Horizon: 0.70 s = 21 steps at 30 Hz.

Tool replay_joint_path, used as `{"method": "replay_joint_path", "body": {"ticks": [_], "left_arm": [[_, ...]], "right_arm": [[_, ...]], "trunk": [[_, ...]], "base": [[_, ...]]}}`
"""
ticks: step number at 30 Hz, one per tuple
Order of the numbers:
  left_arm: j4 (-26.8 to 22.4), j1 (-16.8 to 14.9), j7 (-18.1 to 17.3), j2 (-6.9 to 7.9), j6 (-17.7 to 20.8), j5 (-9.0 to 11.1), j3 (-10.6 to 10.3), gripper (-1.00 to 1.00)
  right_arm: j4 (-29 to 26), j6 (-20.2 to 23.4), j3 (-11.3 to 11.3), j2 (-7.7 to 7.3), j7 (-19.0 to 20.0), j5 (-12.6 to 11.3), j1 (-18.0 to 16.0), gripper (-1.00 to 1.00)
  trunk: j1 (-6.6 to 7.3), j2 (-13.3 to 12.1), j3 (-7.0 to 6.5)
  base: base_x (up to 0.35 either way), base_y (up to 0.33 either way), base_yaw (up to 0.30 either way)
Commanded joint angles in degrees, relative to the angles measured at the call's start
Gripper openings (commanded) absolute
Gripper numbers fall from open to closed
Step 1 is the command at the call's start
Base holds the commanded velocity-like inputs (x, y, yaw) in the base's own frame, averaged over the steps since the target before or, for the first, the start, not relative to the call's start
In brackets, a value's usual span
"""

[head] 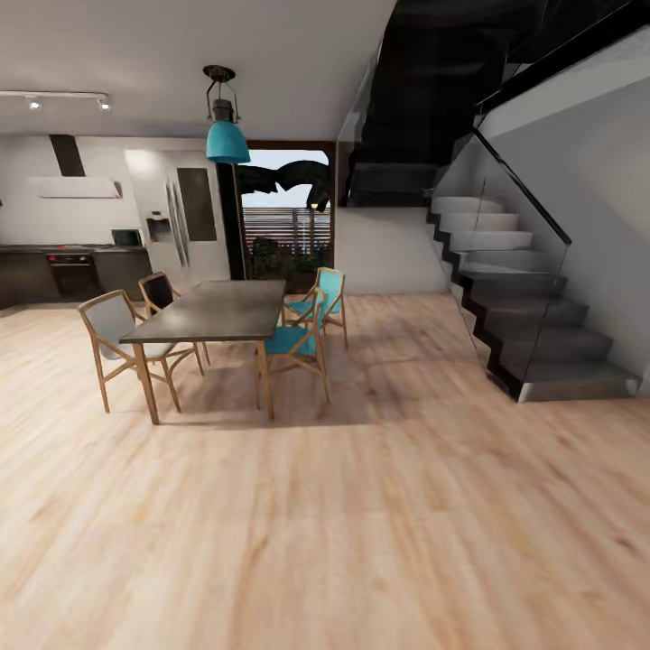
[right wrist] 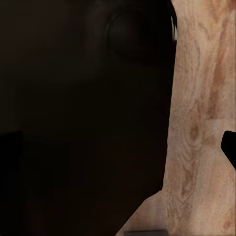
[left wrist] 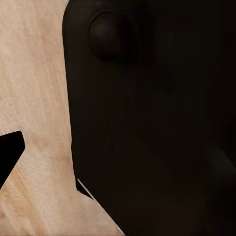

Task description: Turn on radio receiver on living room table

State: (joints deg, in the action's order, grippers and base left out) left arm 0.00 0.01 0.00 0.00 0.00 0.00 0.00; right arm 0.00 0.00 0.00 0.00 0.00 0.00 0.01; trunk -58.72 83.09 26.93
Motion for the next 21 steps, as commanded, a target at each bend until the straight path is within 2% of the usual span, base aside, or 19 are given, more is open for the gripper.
{"method": "replay_joint_path", "body": {"ticks": [1, 4, 11, 21], "left_arm": [[0.00, -0.01, 0.00, 0.00, 0.00, 0.00, 0.00, 1.00], [-0.44, -0.10, -0.44, -0.78, -0.09, 0.26, 0.35, 1.00], [-2.15, -0.10, -0.36, -1.25, -0.09, 1.42, 0.44, 1.00], [-2.37, -0.10, -0.35, -1.30, -0.09, 1.58, 0.35, 1.00]], "right_arm": [[0.00, 0.00, 0.00, 0.00, 0.00, 0.00, -0.01, 1.00], [-0.35, 0.19, 0.35, -0.07, 0.57, 0.41, 0.98, 1.00], [-0.44, -0.21, 0.44, -0.09, 0.31, 0.44, 1.05, 1.00], [-0.44, -0.28, 0.41, -0.09, 0.13, 0.41, 1.05, 1.00]], "trunk": [[-0.01, -0.01, 0.00], [-0.01, -0.01, 0.00], [-0.01, -0.01, 0.00], [-0.01, -0.01, 0.00]], "base": [[0.000, 0.000, 0.000], [0.000, 0.000, 0.000], [0.000, 0.000, 0.000], [0.000, 0.000, 0.000]]}}
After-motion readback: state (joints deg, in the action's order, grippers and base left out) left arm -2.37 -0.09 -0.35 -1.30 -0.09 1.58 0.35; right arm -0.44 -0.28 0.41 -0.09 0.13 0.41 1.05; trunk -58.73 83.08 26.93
